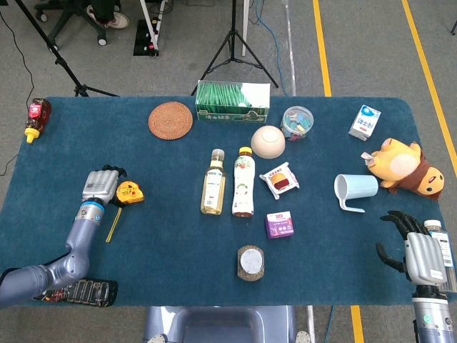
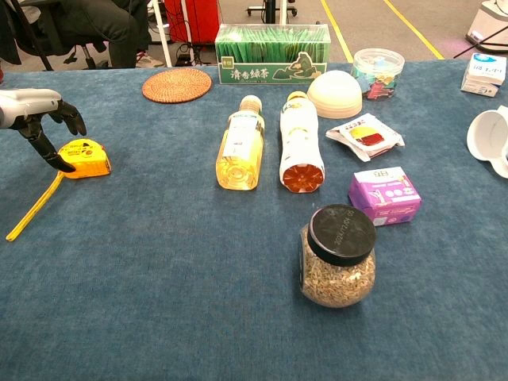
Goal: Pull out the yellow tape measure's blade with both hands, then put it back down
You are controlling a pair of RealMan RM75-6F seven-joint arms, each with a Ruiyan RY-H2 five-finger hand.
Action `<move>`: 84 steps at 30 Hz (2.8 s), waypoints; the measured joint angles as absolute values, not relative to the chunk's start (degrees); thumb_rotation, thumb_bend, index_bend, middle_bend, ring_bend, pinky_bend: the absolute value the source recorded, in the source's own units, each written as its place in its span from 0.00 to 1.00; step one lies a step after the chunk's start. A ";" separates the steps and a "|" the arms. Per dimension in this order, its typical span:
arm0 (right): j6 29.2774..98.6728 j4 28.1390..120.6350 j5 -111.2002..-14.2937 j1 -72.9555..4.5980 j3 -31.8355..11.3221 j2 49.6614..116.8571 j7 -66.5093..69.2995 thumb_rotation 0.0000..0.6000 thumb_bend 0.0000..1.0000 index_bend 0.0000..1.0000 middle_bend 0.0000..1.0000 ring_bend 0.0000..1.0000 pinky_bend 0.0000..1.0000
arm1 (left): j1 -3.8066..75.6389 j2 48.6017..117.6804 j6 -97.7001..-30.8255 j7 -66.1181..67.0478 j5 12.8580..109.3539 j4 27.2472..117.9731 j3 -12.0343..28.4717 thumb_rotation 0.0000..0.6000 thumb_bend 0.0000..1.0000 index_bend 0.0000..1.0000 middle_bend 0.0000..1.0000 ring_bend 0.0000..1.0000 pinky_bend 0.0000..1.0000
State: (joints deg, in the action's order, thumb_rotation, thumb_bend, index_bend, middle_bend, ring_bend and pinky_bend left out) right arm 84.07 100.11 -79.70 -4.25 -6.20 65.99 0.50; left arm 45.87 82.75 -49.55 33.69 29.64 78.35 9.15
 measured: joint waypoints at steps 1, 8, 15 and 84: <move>84.19 100.19 -79.71 -4.18 -6.19 66.01 0.45 1.00 0.36 0.28 0.22 0.20 0.23 | 45.92 82.69 -49.38 33.71 29.64 78.26 8.95 1.00 0.13 0.24 0.23 0.12 0.25; 84.71 100.71 -79.63 -3.75 -6.16 65.97 0.00 1.00 0.36 0.28 0.22 0.20 0.23 | 46.29 82.85 -47.94 32.74 30.34 76.56 8.31 1.00 0.13 0.24 0.23 0.12 0.25; 85.26 101.03 -79.55 -3.30 -6.13 65.89 -0.27 1.00 0.36 0.28 0.22 0.20 0.23 | 46.82 83.58 -46.82 31.47 33.24 75.10 7.79 1.00 0.14 0.24 0.23 0.12 0.25; 76.99 113.25 -86.09 -14.95 -9.80 68.72 -3.19 1.00 0.26 0.11 0.18 0.20 0.27 | 65.75 62.10 -34.79 22.65 52.34 106.50 14.79 1.00 0.28 0.48 0.40 0.31 0.42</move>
